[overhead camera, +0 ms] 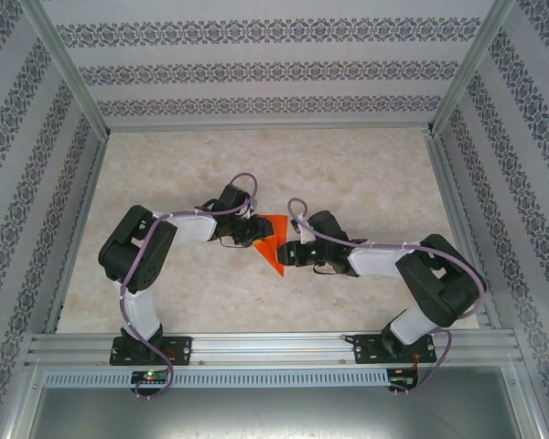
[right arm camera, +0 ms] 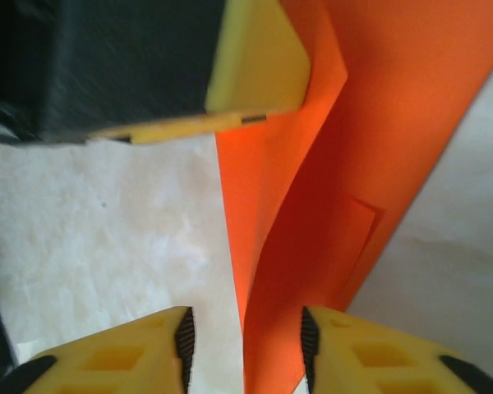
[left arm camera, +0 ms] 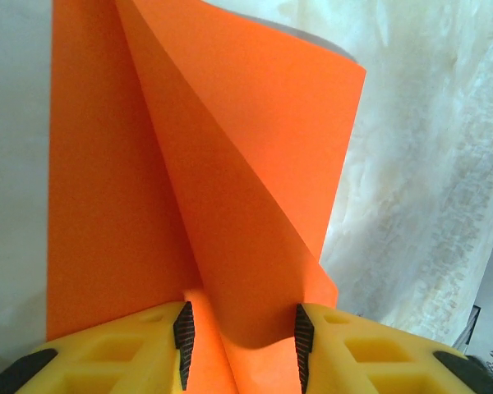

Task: Fold a paper plane with a square sheet of paper (fold left side to right side)
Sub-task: Fourth fold the wing at the center of the table.

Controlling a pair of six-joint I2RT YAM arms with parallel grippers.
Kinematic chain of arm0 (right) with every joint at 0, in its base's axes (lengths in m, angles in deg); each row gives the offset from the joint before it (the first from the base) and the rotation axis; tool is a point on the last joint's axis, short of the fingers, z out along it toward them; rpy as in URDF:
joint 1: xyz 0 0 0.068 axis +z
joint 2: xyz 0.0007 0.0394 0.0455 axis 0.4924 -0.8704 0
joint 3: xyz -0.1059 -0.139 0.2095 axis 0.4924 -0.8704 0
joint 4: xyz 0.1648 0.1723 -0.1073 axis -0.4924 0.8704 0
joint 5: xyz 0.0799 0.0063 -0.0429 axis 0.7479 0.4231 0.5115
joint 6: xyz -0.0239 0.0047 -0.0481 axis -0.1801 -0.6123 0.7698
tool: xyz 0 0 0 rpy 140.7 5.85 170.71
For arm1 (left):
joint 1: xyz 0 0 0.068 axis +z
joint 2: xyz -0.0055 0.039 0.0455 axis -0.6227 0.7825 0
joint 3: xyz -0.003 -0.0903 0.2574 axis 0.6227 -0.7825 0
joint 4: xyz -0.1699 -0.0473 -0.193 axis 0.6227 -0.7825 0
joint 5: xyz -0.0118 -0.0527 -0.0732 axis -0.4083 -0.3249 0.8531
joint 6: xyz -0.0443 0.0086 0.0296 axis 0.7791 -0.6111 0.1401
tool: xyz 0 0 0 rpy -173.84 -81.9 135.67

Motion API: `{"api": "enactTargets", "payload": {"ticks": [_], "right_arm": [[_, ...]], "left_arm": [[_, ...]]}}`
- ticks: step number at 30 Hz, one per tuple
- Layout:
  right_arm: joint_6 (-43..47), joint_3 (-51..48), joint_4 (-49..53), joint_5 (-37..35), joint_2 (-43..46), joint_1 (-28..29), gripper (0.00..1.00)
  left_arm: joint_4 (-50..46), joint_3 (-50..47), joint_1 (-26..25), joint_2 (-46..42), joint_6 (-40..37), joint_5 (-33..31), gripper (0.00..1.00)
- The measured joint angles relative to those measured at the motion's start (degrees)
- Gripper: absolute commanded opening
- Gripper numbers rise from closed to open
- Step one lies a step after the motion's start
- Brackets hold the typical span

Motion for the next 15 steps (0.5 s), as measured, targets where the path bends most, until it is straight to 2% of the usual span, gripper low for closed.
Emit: {"api": "enactTargets", "payload": {"ticks": [7,15], "right_arm": [[-4.48,0.98,-2.54,5.03,-0.35,-6.05,0.43],[-8.83,6.27,-3.89,7.58,-8.98,-6.91,0.35]], "left_arm": [[0.02,0.00,0.00,0.00,0.00,0.00,0.41],[0.02,0.00,0.00,0.00,0.00,0.00,0.41]]}}
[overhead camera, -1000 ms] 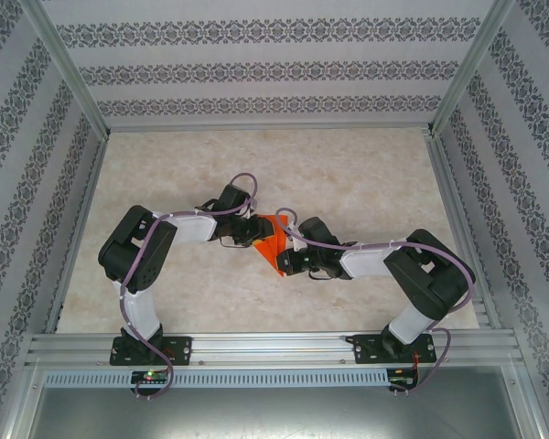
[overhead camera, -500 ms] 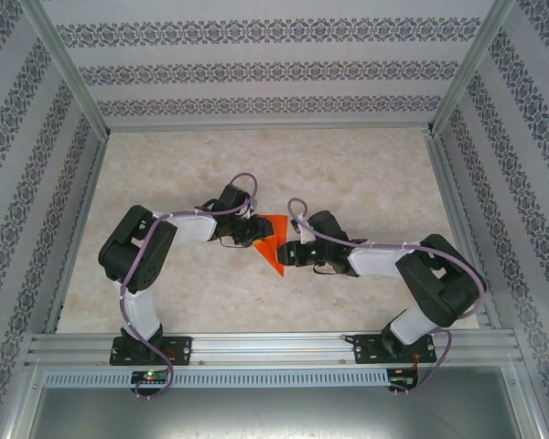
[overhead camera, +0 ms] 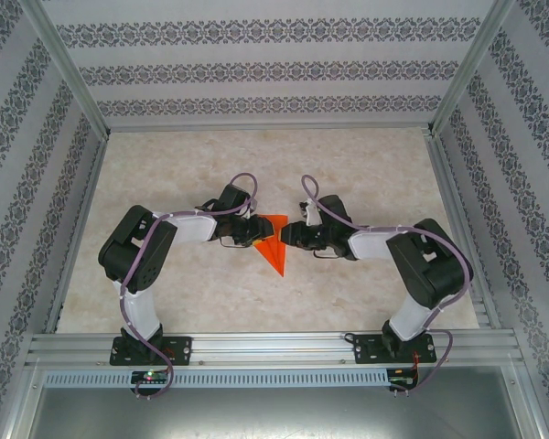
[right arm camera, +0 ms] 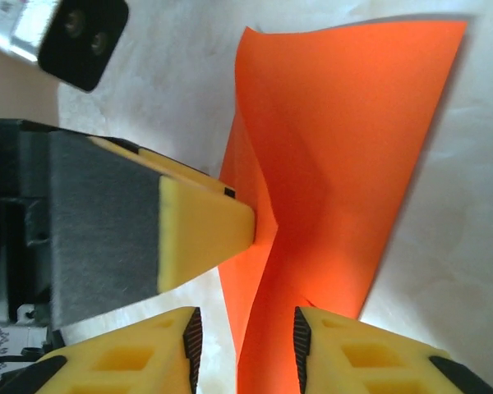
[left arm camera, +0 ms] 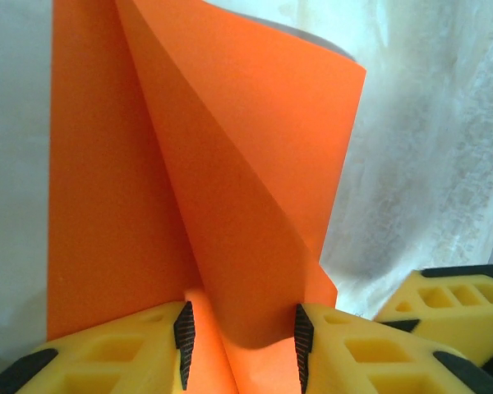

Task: Fold a paper plane with a square sheet of paper (fold left side to right side)
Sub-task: Fourth fold the wing at the center of the table.

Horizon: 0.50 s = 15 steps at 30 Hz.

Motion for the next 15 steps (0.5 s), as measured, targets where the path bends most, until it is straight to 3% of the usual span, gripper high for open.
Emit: {"api": "enactTargets", "payload": {"ticks": [15], "right_arm": [[-4.22,2.99,-2.34,1.77,-6.19,-0.02,0.26]], "left_arm": [[0.00,0.00,0.00,0.00,0.00,0.00,0.41]]}}
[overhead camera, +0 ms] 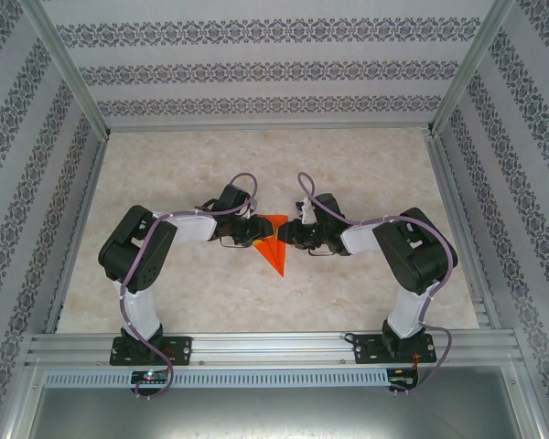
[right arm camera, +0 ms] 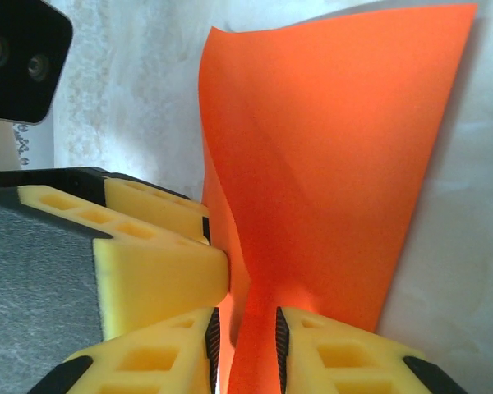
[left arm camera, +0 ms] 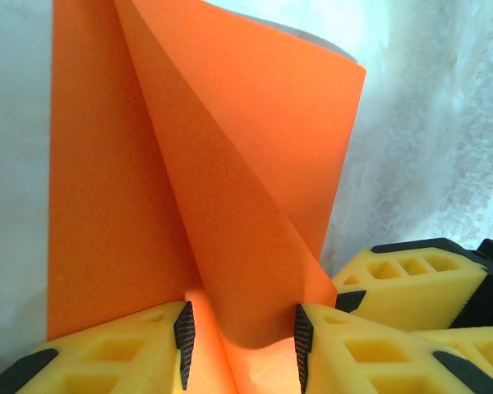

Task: Fold a paper plane with a square sheet of paper (fold left side to right side)
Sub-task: Fourth fold the wing at the center of the table.

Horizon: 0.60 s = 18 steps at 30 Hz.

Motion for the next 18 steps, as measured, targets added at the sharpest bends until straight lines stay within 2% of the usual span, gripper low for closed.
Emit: {"api": "enactTargets", "payload": {"ticks": [12,18], "right_arm": [[-0.94,0.50,-0.22,0.55,-0.96,0.02,0.17],[-1.18,0.63,-0.22,1.14,-1.38,0.02,0.03]], "left_arm": [[0.00,0.00,0.00,0.00,0.00,0.00,0.41],[-0.02,0.00,0.00,0.00,0.00,0.00,0.41]]}}
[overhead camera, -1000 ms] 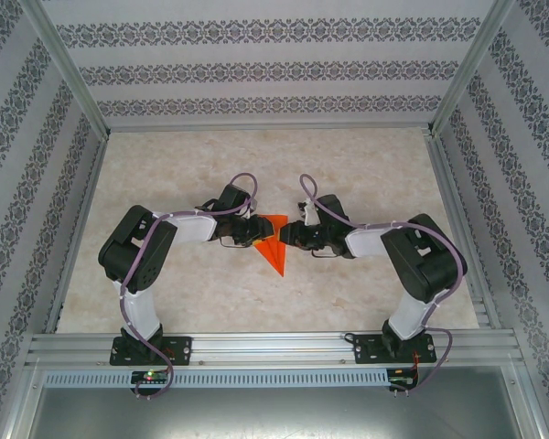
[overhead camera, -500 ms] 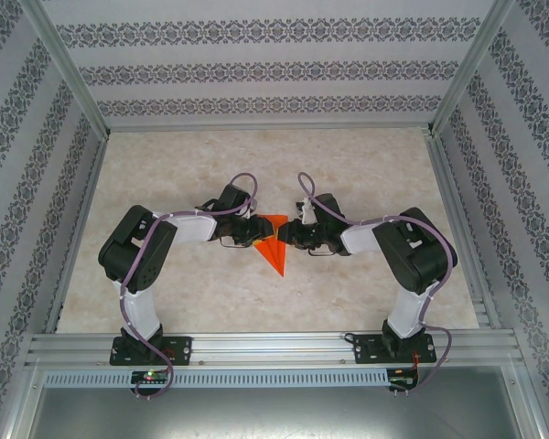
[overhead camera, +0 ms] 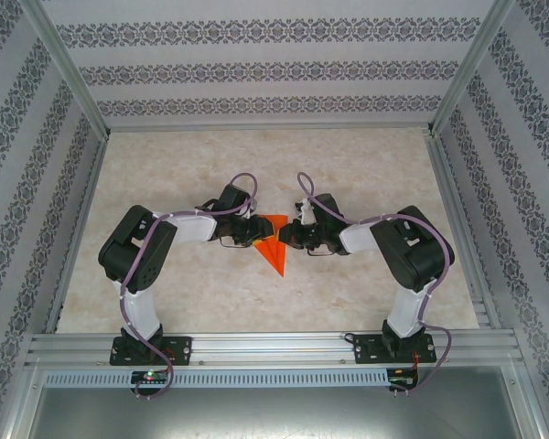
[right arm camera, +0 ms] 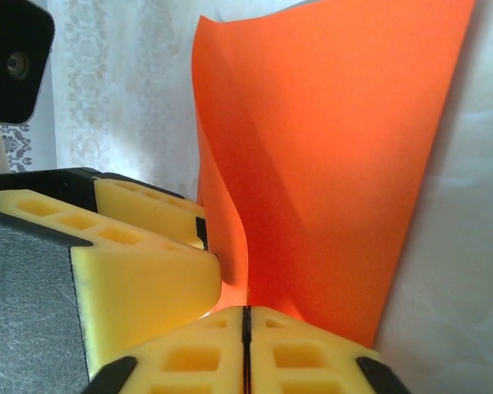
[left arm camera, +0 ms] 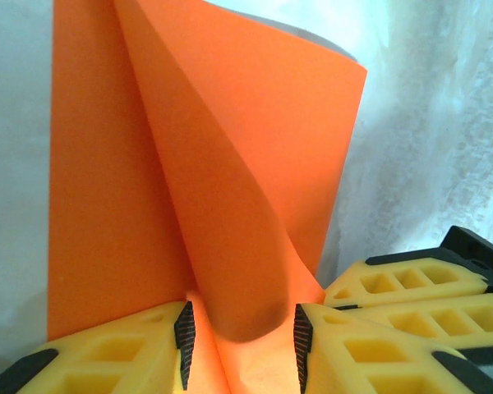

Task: Fold a paper plane with a square sheet of paper (fold left side to right side)
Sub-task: Fourth fold the wing at the center of the table.

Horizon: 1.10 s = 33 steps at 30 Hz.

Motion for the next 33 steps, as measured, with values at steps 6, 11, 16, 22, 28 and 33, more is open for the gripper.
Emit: {"api": "enactTargets", "payload": {"ticks": [6,11,16,22,28,33], "right_arm": [[1.62,0.48,2.21,-1.01,0.00,0.00,0.01],[4.87,1.40,7.04,-3.67,0.33,-0.02,0.02],[7.41,2.32,10.38,-5.75,1.09,-0.02,0.02],[9.05,2.64,12.00,-7.21,1.53,-0.02,0.01],[10.32,3.52,13.66,-8.33,1.70,0.00,0.01],[11.13,3.76,14.67,-9.20,1.97,-0.02,0.01]], "left_arm": [[0.02,0.00,0.00,0.00,0.00,0.00,0.41],[0.00,0.00,0.00,0.00,0.00,0.00,0.41],[0.00,0.00,-0.02,0.00,-0.02,0.00,0.41],[0.02,0.00,-0.02,0.00,-0.02,0.00,0.41],[0.02,0.00,-0.04,0.00,-0.04,0.00,0.41],[0.02,0.00,-0.04,0.00,-0.20,0.00,0.41]]}}
